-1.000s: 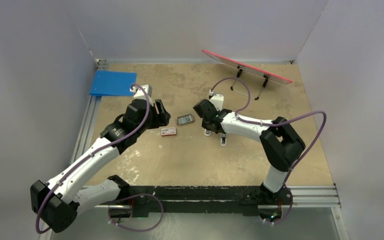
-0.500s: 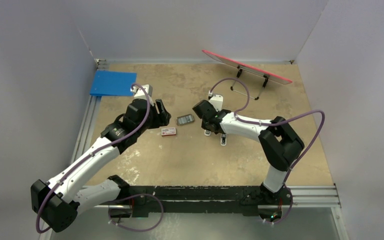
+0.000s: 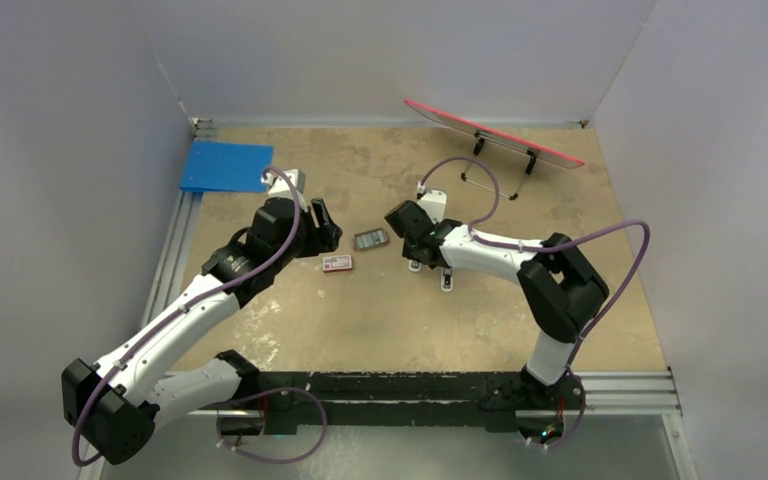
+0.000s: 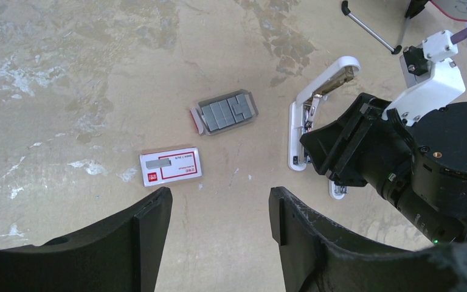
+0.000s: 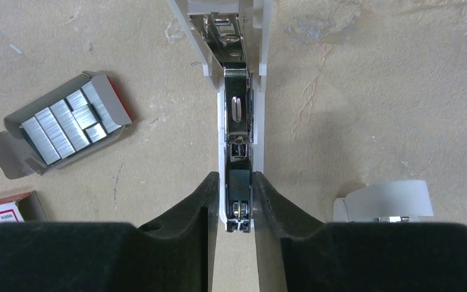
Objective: Load the staples into the stapler
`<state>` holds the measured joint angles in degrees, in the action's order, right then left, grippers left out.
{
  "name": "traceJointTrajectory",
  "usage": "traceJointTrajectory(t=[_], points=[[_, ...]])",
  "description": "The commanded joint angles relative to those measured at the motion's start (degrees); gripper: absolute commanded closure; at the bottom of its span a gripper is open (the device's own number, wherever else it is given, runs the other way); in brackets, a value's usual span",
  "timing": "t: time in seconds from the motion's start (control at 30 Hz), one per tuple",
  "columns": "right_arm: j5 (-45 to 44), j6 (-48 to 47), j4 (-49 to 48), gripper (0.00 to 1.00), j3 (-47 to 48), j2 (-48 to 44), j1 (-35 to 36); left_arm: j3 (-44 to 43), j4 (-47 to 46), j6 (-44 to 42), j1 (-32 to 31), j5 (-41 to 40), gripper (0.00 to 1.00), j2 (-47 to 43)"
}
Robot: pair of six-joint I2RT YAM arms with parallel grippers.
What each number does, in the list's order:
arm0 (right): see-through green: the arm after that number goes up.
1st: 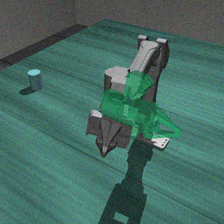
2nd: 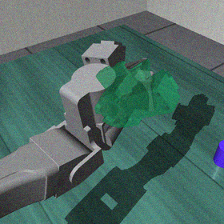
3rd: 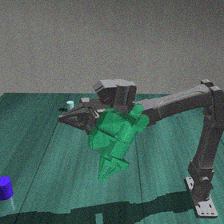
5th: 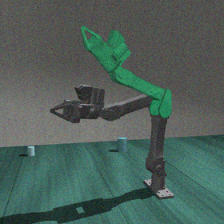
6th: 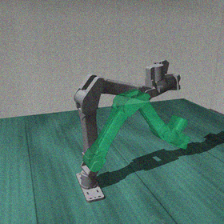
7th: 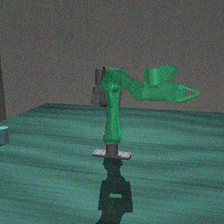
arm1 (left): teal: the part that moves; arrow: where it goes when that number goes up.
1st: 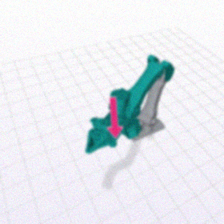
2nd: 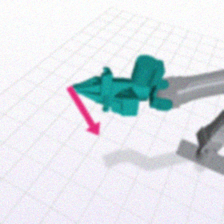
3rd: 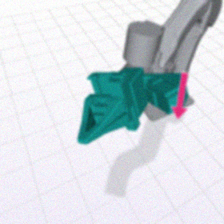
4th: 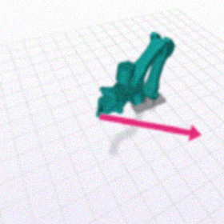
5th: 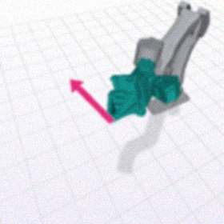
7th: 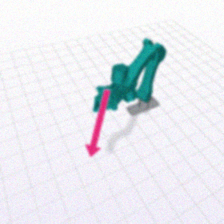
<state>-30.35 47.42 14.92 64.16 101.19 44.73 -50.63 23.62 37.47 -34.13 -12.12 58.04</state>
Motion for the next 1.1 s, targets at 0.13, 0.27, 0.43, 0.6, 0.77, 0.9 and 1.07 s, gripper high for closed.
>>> traceJointTrajectory(t=[0.13,0.27,0.43,0.6,0.77,0.9,1.07], points=[[-0.3,0.7,0.9,0.7,1.4,-3.9,0.4,0.4,-2.2,0.7,0.4,0.4,0.4,-0.1],[-0.3,-1.5,-1.1,0.72,3.1,-3.3,0.4,0.4,-2.2,0.7,0.4,0.4,0.4,0.0],[2.2,-6.4,-4.3,0.73,7.6,-0.8,0.8,0.4,-1.9,0.9,0.4,-0.5,0.4,-0.4],[7.2,-14.4,-7.6,0.72,13.4,4.4,2.1,0.5,-1.6,1.1,0.4,-2.1,0.4,-1.9],[9.9,-20.6,-7.1,0.7,18.6,10.2,2.4,0.4,-1.5,0.9,0.4,-2.4,0.4,-2.0],[10.4,-20.2,-4.8,0.68,21.0,13.1,2.3,0.2,-1.4,0.8,0.4,-2.6,0.4,-2.1],[10.1,-19.4,-4.4,0.65,21.6,14.4,2.3,0.3,-1.4,0.8,0.4,-2.6,0.4,-2.1]])
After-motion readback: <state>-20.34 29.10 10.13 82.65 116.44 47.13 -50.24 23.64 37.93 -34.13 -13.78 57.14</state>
